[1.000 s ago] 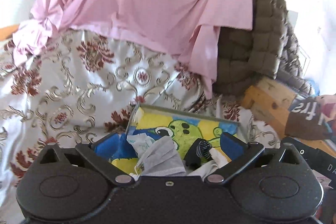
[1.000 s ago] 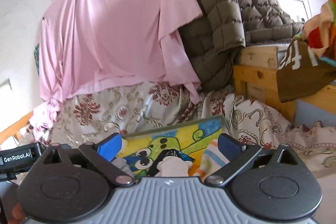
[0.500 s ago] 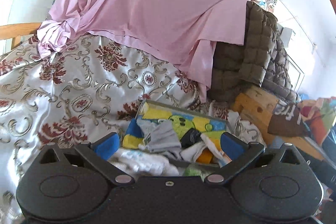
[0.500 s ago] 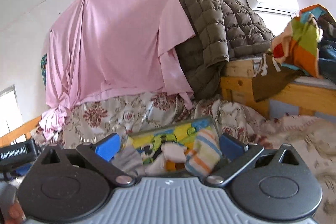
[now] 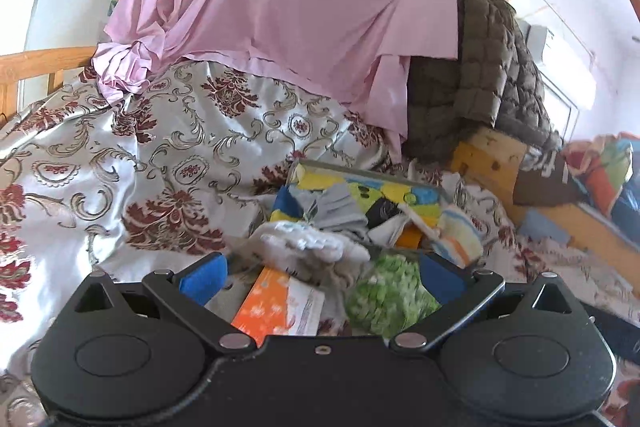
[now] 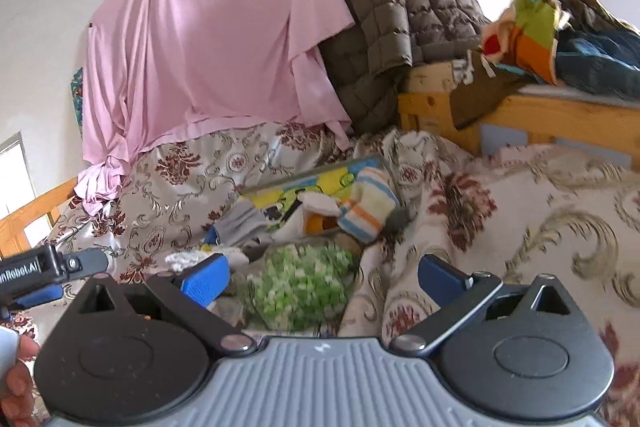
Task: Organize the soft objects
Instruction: 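Move both grippers back toward the pile of items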
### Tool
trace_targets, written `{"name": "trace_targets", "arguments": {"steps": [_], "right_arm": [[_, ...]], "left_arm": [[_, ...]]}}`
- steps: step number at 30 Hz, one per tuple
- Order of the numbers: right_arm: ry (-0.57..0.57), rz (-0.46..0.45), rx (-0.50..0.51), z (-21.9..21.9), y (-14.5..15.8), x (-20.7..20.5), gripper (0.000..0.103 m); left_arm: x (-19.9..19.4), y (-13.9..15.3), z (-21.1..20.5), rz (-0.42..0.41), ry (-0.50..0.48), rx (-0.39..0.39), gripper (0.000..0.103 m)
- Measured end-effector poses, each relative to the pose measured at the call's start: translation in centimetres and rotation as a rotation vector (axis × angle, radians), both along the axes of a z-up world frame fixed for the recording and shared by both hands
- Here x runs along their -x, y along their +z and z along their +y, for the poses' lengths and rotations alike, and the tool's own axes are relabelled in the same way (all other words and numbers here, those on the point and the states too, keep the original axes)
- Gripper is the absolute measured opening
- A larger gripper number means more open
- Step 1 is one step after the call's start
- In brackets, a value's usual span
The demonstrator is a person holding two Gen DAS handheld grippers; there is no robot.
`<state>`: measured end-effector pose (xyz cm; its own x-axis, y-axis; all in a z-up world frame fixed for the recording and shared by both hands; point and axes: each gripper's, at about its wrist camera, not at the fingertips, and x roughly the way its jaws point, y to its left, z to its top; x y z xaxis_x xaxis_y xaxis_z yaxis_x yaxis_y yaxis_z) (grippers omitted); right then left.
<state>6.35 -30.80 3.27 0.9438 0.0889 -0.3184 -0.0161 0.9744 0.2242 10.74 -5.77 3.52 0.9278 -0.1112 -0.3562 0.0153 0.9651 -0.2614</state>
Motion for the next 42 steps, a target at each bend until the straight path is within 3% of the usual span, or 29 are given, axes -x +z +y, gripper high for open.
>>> {"name": "trace_targets", "arguments": {"steps": [13, 19, 33, 42], "right_arm": [[-0.032, 0.137, -0.043, 0.7, -0.5, 3.8, 0.103], [-0.003, 0.16, 0.011, 1.8, -0.2, 4.2, 0.103], [0.122, 0.327, 0.14, 6.8, -1.1, 1.6, 0.103], [0.219, 0.352, 0.169, 8.7, -2.6, 0.3, 0.103]], "left_arm": [[2.9, -0.6, -0.9, 0.067, -0.031, -0.101, 0.102], [4.2, -1.0, -0.9, 0.093, -0.013, -0.138, 0.102], [4.7, -4.5, 2.2, 0.178, 0.092, -0.143, 0.102], [3.2, -6.5, 3.3, 0.203, 0.173, -0.148, 0.102]]}}
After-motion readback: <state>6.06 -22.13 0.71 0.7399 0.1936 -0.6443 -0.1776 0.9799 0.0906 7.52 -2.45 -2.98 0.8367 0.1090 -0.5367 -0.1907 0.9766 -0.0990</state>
